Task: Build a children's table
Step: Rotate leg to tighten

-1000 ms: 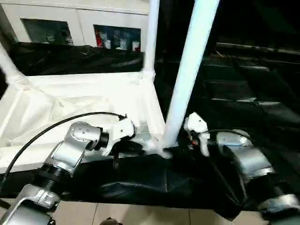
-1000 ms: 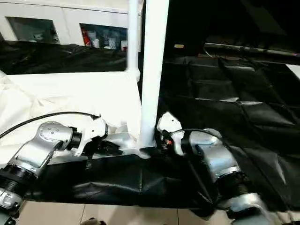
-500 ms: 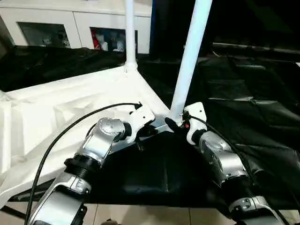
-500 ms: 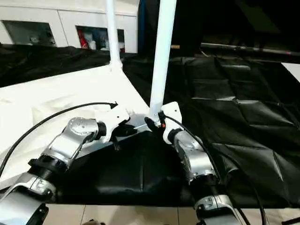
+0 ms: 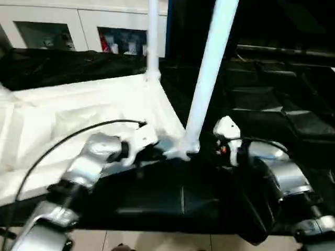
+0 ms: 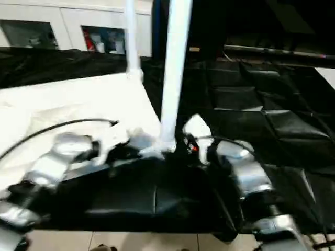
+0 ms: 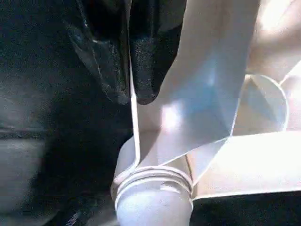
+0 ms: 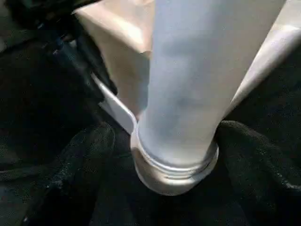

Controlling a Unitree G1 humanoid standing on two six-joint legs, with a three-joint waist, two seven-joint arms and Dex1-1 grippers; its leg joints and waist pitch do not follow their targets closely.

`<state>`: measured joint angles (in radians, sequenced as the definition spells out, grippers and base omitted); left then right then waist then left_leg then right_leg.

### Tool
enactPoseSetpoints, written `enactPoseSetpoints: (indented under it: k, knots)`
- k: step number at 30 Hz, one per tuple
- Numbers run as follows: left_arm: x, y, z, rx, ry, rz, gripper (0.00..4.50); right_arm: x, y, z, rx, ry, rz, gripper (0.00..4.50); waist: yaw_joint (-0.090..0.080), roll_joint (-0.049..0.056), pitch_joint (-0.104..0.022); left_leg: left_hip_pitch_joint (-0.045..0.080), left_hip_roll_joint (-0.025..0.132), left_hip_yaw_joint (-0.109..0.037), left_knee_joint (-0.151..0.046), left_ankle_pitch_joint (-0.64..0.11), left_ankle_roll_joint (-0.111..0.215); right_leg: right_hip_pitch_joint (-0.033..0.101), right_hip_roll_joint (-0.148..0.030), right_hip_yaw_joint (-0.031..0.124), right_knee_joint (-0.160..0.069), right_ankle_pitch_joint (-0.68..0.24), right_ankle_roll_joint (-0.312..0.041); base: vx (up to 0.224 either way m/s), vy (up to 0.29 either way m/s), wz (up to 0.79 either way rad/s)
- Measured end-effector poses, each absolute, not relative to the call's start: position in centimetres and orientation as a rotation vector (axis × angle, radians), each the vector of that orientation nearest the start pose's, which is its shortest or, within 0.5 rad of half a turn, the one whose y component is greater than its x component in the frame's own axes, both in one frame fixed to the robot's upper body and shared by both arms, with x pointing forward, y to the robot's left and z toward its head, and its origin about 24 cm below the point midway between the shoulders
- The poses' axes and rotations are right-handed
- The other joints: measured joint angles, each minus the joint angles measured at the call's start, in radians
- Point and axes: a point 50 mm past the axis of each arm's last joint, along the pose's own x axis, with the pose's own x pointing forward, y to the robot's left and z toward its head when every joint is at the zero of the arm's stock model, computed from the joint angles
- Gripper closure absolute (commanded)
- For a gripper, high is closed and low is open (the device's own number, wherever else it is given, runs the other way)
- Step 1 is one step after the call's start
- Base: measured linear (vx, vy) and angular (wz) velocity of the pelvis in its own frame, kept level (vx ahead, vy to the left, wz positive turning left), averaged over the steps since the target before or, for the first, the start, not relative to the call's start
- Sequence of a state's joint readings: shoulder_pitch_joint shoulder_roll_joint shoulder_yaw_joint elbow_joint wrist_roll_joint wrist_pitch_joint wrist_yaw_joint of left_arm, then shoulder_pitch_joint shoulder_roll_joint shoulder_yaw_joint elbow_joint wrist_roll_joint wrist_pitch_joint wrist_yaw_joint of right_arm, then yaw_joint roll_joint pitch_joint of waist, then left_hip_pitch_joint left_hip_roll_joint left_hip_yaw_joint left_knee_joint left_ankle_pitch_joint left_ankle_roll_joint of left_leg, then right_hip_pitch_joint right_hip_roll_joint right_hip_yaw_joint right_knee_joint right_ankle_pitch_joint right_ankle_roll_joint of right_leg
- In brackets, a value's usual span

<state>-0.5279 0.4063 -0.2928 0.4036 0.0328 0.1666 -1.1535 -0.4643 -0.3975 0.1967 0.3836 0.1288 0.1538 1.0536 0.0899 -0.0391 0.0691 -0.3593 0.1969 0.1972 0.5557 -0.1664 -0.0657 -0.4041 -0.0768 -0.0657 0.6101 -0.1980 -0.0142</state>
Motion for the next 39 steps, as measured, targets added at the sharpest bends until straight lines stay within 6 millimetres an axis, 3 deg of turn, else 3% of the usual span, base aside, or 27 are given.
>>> enactPoseSetpoints:
  k: [5,10,21,26,31,36,39]
  knots:
    - [30.0,13.4,6.2,0.455,0.421,-1.379,4.5,30.4,-14.2,6.1,-0.279,0.31,1.216,0.73,0.012,-0.001,0.001,-0.001,-0.001,0.0,0.002,0.0,0.0,0.0,-0.001,0.0,0.0,0.0,0.0,0.0,0.0,0.0]
    - [29.9,13.4,6.2,0.459,0.421,-1.383,4.5,30.5,-13.9,6.0,-0.283,0.313,1.214,0.73,0.012,-0.002,0.001,-0.001,-0.001,0.0,0.003,0.0,0.0,0.0,-0.001,0.001,0.001,0.001,-0.001,0.0,0.0,0.0]
    - [29.8,13.5,6.2,0.461,0.423,-1.378,4.5,30.4,-13.5,5.8,-0.275,0.315,1.231,1.74,0.009,-0.003,0.002,-0.001,0.0,0.0,0.005,0.0,0.0,0.0,-0.001,0.001,0.002,0.002,-0.002,0.0,0.0,0.0]
    - [29.8,13.6,6.2,0.461,0.425,-1.376,4.5,30.5,-13.4,5.7,-0.264,0.312,1.228,1.87,0.007,-0.003,0.002,-0.001,0.0,0.0,0.005,0.0,0.0,0.0,-0.001,0.001,0.002,0.002,-0.002,0.0,0.0,0.0]
    - [31.3,13.0,6.0,0.452,0.416,-1.245,4.5,31.7,-12.8,4.8,-0.172,0.287,1.009,1.88,-0.003,-0.003,0.001,0.003,0.0,0.0,0.01,0.0,0.0,0.003,-0.001,0.002,0.003,0.004,-0.003,0.0,0.0,0.0]
    - [33.3,9.8,5.7,0.435,0.396,-1.082,4.5,33.3,-11.6,4.3,-0.045,0.286,0.629,1.89,-0.005,-0.001,0.0,0.004,-0.003,0.001,0.012,0.0,0.0,0.005,-0.002,0.004,0.001,0.005,0.0,0.0,0.0,0.0]
    - [33.7,8.4,5.6,0.431,0.386,-1.044,4.5,33.6,-11.4,4.2,-0.006,0.287,0.495,1.89,-0.001,0.002,-0.002,0.005,-0.005,0.001,0.01,0.0,0.0,0.005,-0.004,0.005,0.0,0.004,0.001,0.0,0.0,0.0]
